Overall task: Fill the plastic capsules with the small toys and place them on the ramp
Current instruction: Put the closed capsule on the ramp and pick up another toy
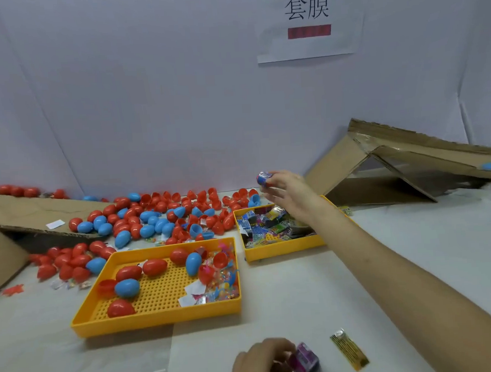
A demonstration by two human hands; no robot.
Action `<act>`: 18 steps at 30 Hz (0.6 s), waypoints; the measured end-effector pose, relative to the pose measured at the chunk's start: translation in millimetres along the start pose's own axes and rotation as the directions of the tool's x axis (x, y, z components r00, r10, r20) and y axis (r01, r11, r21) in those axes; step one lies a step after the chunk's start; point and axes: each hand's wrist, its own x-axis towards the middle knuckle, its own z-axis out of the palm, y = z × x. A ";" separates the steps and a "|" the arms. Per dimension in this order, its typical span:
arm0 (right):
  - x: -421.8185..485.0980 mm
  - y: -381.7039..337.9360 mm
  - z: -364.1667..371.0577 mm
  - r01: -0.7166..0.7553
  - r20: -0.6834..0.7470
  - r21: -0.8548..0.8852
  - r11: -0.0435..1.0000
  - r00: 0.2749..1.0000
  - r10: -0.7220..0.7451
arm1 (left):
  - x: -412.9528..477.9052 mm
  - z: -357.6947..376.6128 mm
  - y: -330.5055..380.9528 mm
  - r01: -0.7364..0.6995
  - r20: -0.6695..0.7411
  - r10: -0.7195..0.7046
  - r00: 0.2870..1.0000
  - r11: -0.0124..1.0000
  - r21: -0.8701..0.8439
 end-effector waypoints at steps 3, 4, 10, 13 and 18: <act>-65.9 6.3 -10.7 -0.173 0.157 0.162 0.972 0.977 0.147 | -17.6 6.3 2.2 -0.018 -0.149 0.023 0.989 0.999 0.032; -86.4 10.7 -15.5 -0.218 0.183 0.154 0.964 0.965 0.189 | -23.2 11.8 7.4 -0.034 -0.170 0.038 0.985 0.999 0.023; -160.7 30.7 -32.9 -0.413 0.209 -0.043 0.910 0.887 0.413 | -30.5 15.0 8.6 0.019 -0.242 -0.006 0.970 0.999 0.049; -136.4 -15.8 -34.8 -0.271 0.123 0.171 0.947 0.960 0.252 | -31.9 14.3 12.9 0.018 -0.246 -0.006 0.969 0.999 0.049; -79.5 -89.9 -43.2 0.093 -0.186 0.405 0.909 0.982 -0.018 | -27.9 13.6 13.5 0.047 -0.249 -0.033 0.968 0.998 0.049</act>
